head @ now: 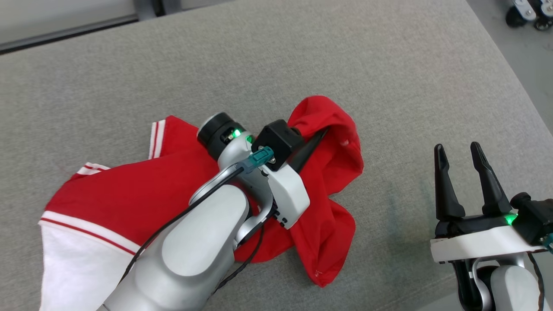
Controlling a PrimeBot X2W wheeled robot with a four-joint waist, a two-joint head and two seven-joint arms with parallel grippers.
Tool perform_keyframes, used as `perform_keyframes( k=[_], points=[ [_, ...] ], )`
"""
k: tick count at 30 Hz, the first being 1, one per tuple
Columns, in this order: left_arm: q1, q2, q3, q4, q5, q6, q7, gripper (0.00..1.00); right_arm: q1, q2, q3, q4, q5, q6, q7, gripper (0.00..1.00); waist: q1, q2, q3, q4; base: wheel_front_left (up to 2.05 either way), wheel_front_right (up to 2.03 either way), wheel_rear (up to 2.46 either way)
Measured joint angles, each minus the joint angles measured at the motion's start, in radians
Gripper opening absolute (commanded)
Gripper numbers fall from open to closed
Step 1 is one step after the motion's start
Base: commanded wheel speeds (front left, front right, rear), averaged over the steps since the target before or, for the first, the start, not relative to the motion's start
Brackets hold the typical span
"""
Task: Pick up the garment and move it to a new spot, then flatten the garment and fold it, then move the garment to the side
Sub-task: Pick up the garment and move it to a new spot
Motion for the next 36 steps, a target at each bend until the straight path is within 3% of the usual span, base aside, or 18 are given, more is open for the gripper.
perform_keyframes(
  k=[7,8,9,17,19,24,30,36],
  points=[
    [-0.031,-0.006,-0.075,0.189,-0.080,0.000,0.029,0.00,-0.022,0.001,0.005,0.042,0.010,0.000,-0.016,1.00,0.0000,0.0000,0.036,-0.018,0.00,0.00,0.00],
    [-0.032,-0.006,-0.083,0.197,-0.087,0.000,0.019,0.42,-0.023,0.001,0.005,0.046,0.010,0.000,-0.016,1.00,0.0000,0.0000,0.031,-0.012,0.00,0.00,0.00],
    [-0.032,-0.005,-0.094,0.201,-0.098,0.000,0.016,1.00,-0.023,0.001,0.005,0.050,0.008,0.000,-0.016,1.00,0.0000,-0.0001,0.023,-0.006,0.00,0.00,0.00],
    [0.088,0.006,-0.069,0.132,-0.206,0.006,-0.091,1.00,0.000,0.002,-0.012,0.045,-0.015,0.000,0.011,1.00,0.0000,0.0000,-0.065,0.062,0.00,0.00,0.00],
    [0.123,0.031,-0.046,0.101,-0.208,0.029,-0.124,1.00,0.011,0.001,-0.024,0.036,-0.020,0.000,0.020,1.00,0.0000,0.0000,-0.083,0.088,0.00,0.00,0.00],
    [0.217,0.119,0.048,0.037,-0.214,0.140,-0.205,1.00,0.030,0.001,-0.033,0.005,-0.043,0.000,0.052,1.00,0.0000,0.0000,-0.127,0.147,0.00,0.00,0.00],
    [0.338,0.204,0.223,-0.035,-0.240,0.266,-0.256,1.00,0.061,-0.017,-0.049,-0.035,-0.063,0.000,0.089,1.00,0.0000,0.0000,-0.170,0.215,0.00,0.00,0.00],
    [0.443,0.241,0.383,-0.124,-0.222,0.299,-0.261,1.00,0.092,-0.037,-0.064,-0.068,-0.073,0.000,0.127,1.00,0.0000,0.0000,-0.209,0.278,0.00,0.00,0.00]
  ],
)
